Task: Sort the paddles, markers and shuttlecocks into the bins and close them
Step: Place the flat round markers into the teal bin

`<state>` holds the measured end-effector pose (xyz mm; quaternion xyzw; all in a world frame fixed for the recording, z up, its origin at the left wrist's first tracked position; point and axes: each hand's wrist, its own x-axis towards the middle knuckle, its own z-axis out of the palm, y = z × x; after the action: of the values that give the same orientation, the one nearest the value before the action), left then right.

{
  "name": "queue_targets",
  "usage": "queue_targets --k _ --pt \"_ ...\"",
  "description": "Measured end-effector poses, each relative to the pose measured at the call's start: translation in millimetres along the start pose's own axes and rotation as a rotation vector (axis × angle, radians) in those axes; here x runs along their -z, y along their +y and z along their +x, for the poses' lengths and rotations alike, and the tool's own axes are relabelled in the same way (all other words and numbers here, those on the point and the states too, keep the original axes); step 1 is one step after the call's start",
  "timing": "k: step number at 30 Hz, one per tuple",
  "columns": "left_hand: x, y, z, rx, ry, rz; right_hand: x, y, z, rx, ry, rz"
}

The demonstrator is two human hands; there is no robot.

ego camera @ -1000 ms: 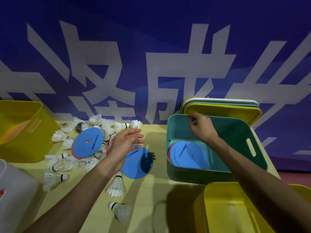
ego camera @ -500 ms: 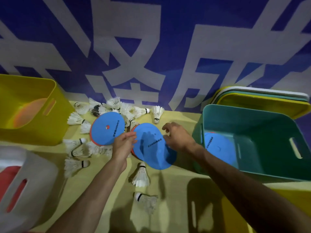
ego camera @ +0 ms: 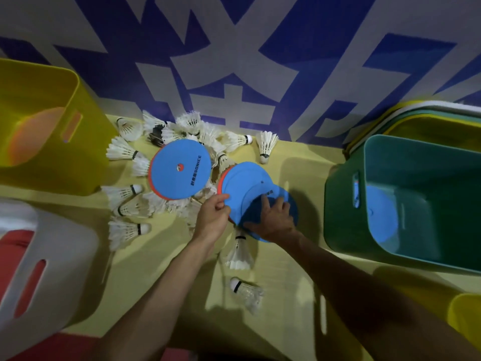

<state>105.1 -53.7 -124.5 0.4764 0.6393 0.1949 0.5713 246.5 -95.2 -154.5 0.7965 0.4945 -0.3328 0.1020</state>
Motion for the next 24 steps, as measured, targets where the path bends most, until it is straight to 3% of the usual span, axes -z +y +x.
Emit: queue_targets --k 11,16,19,24 --pt "-17 4 1 0.075 0.093 -0.137 -10 10 -2 0.093 0.084 -0.212" --pt "-21 2 7 0.047 0.061 -0.038 -18 7 -6 0.112 0.114 -0.259" --pt "-20 -4 11 0.018 0.055 0.075 -15 14 -7 0.151 0.069 -0.207" --pt "-21 3 6 -0.026 0.101 0.133 14 29 -16 0.221 -0.081 0.099"
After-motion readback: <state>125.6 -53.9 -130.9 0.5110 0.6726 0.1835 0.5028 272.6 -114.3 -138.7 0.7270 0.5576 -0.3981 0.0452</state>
